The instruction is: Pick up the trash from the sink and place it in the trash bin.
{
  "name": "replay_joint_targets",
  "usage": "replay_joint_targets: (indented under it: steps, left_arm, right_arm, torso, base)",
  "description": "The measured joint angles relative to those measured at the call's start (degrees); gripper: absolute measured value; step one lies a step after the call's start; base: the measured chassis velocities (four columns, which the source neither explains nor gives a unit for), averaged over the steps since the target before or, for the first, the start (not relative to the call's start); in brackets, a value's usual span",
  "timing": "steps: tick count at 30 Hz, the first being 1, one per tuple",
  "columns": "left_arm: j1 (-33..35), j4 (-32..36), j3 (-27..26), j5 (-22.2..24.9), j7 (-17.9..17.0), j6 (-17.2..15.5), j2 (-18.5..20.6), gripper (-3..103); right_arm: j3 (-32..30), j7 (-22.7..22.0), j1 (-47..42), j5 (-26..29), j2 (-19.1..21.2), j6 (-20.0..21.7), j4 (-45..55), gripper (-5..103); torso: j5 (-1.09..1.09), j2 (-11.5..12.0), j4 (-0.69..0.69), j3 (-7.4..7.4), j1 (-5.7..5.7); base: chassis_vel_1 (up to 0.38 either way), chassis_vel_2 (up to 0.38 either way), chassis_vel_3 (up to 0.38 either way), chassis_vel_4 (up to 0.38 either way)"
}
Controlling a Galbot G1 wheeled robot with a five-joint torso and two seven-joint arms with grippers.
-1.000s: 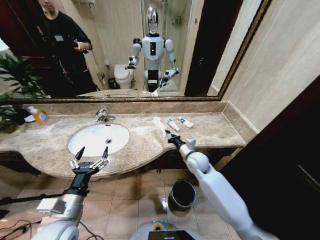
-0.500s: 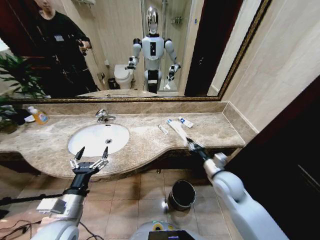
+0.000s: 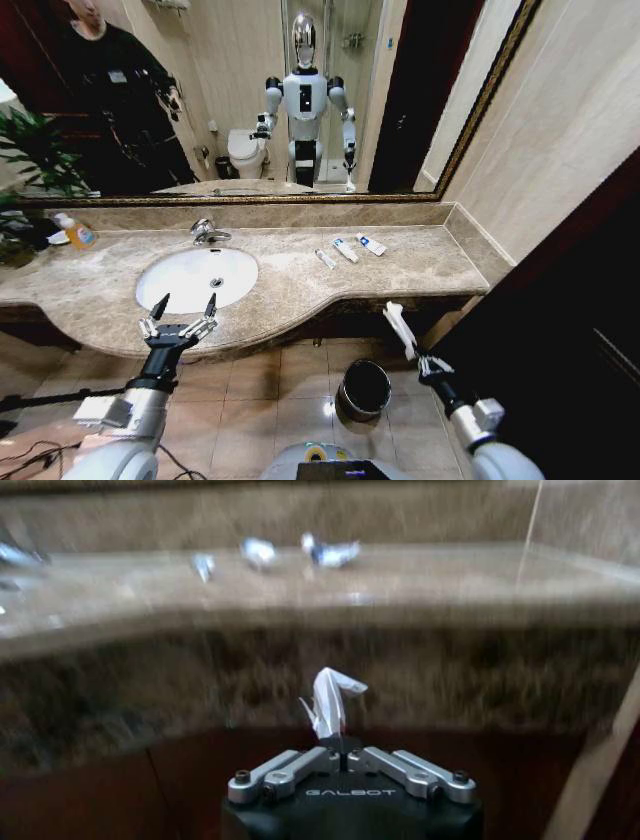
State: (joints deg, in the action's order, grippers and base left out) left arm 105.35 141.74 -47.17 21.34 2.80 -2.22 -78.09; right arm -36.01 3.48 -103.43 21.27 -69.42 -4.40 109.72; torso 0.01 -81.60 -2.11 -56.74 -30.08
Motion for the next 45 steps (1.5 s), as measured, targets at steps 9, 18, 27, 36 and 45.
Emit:
replay_joint_targets:
  steps: [9,18,27,36,45]
  left_arm:
    - [0.00,-0.01,0.00,0.00,0.00,0.00,0.00,100]
    - [0.00,0.00,0.00,0.00,0.00,0.00,0.00,100]
    - [0.00,0.00,0.00,0.00,0.00,0.00,0.00,100]
    - [0.00,0.00,0.00,0.00,0.00,0.00,0.00,100]
    - [0.00,0.00,0.00,0.00,0.00,0.00,0.00,100]
  right_arm:
    - [4.18,-0.44,9.75,-4.27,-3.40,6.97,-9.33,0]
    - [5.76,-1.03,18.03,-10.52,-5.90,8.71,-22.30,0]
    - [6.28,-1.14,21.48,-13.92,-6.50,7.85,-34.62,0]
    - [8.29,-2.19,22.74,-11.26,-6.62,7.64,-36.12,0]
    - [8.59,-2.22,22.96,-11.33,-7.15,7.17,-36.53,19]
  torso:
    - [-0.01,0.00,0.00,0.00,0.00]
    - [-0.01,0.00,0.00,-0.01,0.00]
    - [-0.01,0.00,0.01,0.00,0.00]
    - [-0.01,0.00,0.00,0.00,0.00]
    - [-0.02,0.00,0.00,0.00,0.00]
  base:
    - [0.000,0.000,0.000,0.000]
    - [0.000,0.000,0.000,0.000]
    - [0.000,0.000,0.000,0.000]
    - [0.000,0.000,0.000,0.000]
    - [0.000,0.000,0.000,0.000]
